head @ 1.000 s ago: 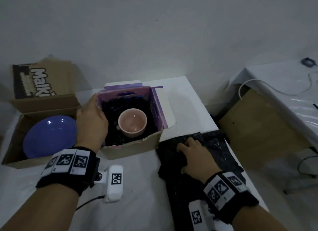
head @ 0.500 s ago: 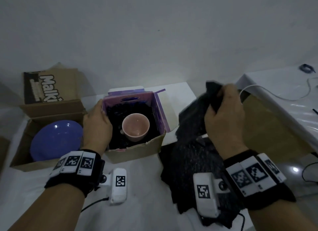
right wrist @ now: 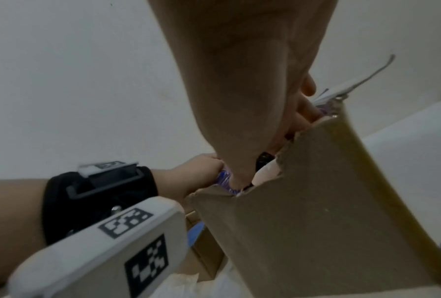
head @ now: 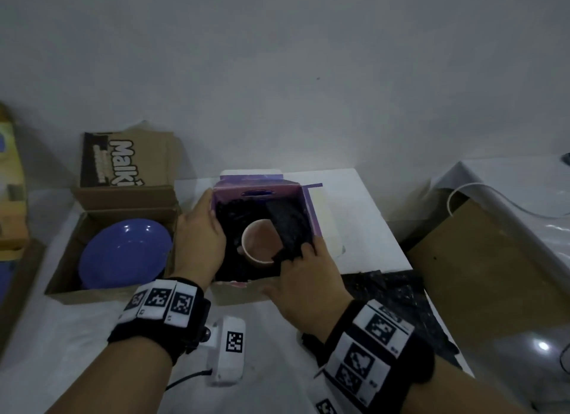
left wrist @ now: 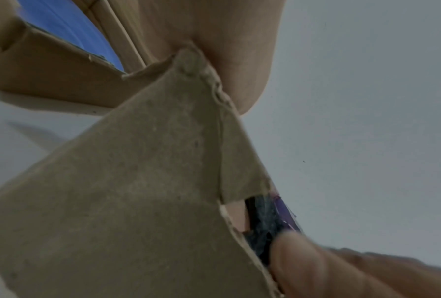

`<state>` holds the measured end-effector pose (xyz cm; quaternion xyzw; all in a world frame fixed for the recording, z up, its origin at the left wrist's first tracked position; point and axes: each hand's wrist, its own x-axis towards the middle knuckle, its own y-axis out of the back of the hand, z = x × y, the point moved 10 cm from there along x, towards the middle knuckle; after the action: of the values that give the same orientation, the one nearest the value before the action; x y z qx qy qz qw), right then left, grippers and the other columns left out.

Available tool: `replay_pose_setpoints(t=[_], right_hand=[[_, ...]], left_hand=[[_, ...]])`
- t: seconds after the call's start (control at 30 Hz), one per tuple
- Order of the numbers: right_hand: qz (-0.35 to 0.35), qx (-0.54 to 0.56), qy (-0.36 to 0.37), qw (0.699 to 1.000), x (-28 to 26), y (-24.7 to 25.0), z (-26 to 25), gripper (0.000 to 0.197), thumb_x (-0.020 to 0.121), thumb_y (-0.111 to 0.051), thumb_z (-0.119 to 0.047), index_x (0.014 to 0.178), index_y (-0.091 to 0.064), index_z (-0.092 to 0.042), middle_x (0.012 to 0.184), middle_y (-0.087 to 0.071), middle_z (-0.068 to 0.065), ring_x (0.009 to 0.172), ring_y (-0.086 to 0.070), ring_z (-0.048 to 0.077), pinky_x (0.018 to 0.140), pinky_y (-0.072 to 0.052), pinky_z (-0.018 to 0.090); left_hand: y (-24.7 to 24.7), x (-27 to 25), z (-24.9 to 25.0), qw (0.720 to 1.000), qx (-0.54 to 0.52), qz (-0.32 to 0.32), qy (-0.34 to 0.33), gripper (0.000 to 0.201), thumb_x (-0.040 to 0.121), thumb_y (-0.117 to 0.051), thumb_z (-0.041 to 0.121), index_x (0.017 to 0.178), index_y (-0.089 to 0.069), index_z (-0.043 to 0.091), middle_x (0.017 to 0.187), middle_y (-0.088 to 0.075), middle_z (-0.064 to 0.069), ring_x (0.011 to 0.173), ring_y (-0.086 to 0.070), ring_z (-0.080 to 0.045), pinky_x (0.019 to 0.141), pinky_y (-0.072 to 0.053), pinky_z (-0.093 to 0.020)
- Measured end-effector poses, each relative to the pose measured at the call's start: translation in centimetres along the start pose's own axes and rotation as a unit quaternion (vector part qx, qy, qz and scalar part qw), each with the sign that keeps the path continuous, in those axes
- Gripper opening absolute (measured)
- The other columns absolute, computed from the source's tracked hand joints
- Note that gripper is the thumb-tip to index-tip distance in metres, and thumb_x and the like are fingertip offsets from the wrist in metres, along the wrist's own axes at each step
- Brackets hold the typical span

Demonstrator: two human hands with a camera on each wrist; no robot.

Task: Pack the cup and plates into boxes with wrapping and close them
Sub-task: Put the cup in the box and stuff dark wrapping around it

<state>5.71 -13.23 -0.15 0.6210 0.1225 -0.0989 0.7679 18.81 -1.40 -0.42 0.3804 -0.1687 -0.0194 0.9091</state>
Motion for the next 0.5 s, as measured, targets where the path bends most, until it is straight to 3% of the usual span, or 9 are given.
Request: replay_pose_setpoints(t=[0.07, 0.13, 0.2, 0.27, 0.33, 0.37, 0.4, 0.47, 0.5], right_hand=[[-0.023, 0.002, 0.034, 0.999, 0.8, 0.1, -0.8, 0.043, 0.1, -0.025, -0.048, 0.116, -0.059, -0.026, 0.106, -0.062, 0.009, 0.106, -0.049, 0.031, 0.108, -0.016, 0.049], [-0.076, 0.033, 0.029, 0.996, 1.5, -0.6, -0.3, 0.051, 0.1, -0.02, -0.048, 0.113, -0.059, -0.018, 0.098, -0.063, 0.008, 0.1, -0.052, 0.029, 0.107, -0.017, 0.048], [-0.093, 0.026, 0.062, 0.993, 2.1, -0.3, -0.3, 0.037, 0.101, -0.027, -0.035, 0.113, -0.057, -0.016, 0.083, -0.057, 0.002, 0.09, -0.053, 0.027, 0.1, -0.023, 0.047], [-0.087, 0.002, 0.076, 0.993, 2.5, 0.6, 0.2, 0.022, 0.096, -0.037, -0.02, 0.097, -0.058, -0.015, 0.089, -0.06, 0.001, 0.09, -0.056, 0.027, 0.085, -0.028, 0.038], [-0.011, 0.022, 0.046, 0.999, 3.2, 3.5, 1.2, 0.012, 0.09, -0.047, -0.016, 0.079, -0.052, -0.015, 0.101, -0.064, 0.005, 0.097, -0.06, 0.028, 0.077, -0.033, 0.033], [0.027, 0.026, 0.029, 0.999, 3.5, 4.8, 1.7, 0.004, 0.087, -0.052, -0.019, 0.086, -0.054, -0.015, 0.108, -0.062, 0.007, 0.103, -0.058, 0.029, 0.08, -0.036, 0.035], [0.055, 0.016, 0.019, 0.998, 4.0, 5.4, 2.1, 0.019, 0.086, -0.057, -0.025, 0.103, -0.055, -0.016, 0.118, -0.057, 0.007, 0.111, -0.053, 0.029, 0.09, -0.036, 0.039], [0.012, -0.035, 0.007, 0.999, 5.1, 3.8, 2.7, 0.056, 0.083, -0.06, -0.042, 0.13, -0.045, -0.015, 0.136, -0.047, 0.006, 0.134, -0.032, 0.031, 0.111, -0.013, 0.054], [-0.024, -0.061, -0.001, 0.998, 5.5, 2.6, 3.0, 0.066, 0.084, -0.056, -0.05, 0.138, -0.04, -0.015, 0.142, -0.043, 0.006, 0.142, -0.015, 0.032, 0.111, 0.004, 0.061]], left_hand=[[-0.2, 0.0, 0.1, 1.0, 0.007, -0.008, -0.004, 0.045, 0.094, -0.034, 0.01, 0.137, -0.044, 0.02, 0.12, -0.06, -0.018, 0.099, -0.052, -0.042, 0.089, -0.047, -0.049], [-0.4, 0.0, 0.0, 1.0, 0.009, -0.014, 0.003, 0.046, 0.094, -0.035, 0.01, 0.138, -0.043, 0.02, 0.12, -0.06, -0.018, 0.101, -0.051, -0.041, 0.09, -0.046, -0.05], [-0.3, 0.0, -0.1, 1.0, 0.0, -0.01, 0.008, 0.046, 0.094, -0.036, 0.009, 0.138, -0.043, 0.019, 0.118, -0.061, -0.018, 0.101, -0.052, -0.04, 0.09, -0.046, -0.05], [-0.1, -0.1, 0.1, 1.0, -0.015, -0.011, 0.006, 0.046, 0.094, -0.036, 0.008, 0.137, -0.044, 0.022, 0.113, -0.062, -0.016, 0.099, -0.054, -0.038, 0.087, -0.047, -0.048], [0.2, -0.1, 0.4, 1.0, -0.023, -0.009, 0.007, 0.046, 0.094, -0.037, 0.007, 0.136, -0.044, 0.024, 0.111, -0.062, -0.015, 0.096, -0.053, -0.037, 0.085, -0.047, -0.044], [0.3, -0.1, 0.4, 1.0, -0.023, -0.009, 0.012, 0.046, 0.094, -0.037, 0.007, 0.136, -0.044, 0.025, 0.112, -0.062, -0.015, 0.096, -0.052, -0.037, 0.084, -0.045, -0.043], [0.3, -0.2, 0.5, 1.0, -0.022, -0.011, 0.016, 0.046, 0.095, -0.037, 0.007, 0.136, -0.044, 0.026, 0.112, -0.062, -0.015, 0.097, -0.051, -0.036, 0.084, -0.044, -0.042], [0.3, -0.3, 0.6, 0.999, -0.024, -0.018, 0.021, 0.046, 0.096, -0.035, 0.008, 0.136, -0.043, 0.027, 0.112, -0.062, -0.015, 0.097, -0.051, -0.035, 0.083, -0.043, -0.04], [0.4, -0.3, 0.7, 0.999, -0.026, -0.021, 0.023, 0.045, 0.096, -0.035, 0.009, 0.136, -0.042, 0.028, 0.111, -0.062, -0.016, 0.097, -0.051, -0.035, 0.083, -0.043, -0.04]])
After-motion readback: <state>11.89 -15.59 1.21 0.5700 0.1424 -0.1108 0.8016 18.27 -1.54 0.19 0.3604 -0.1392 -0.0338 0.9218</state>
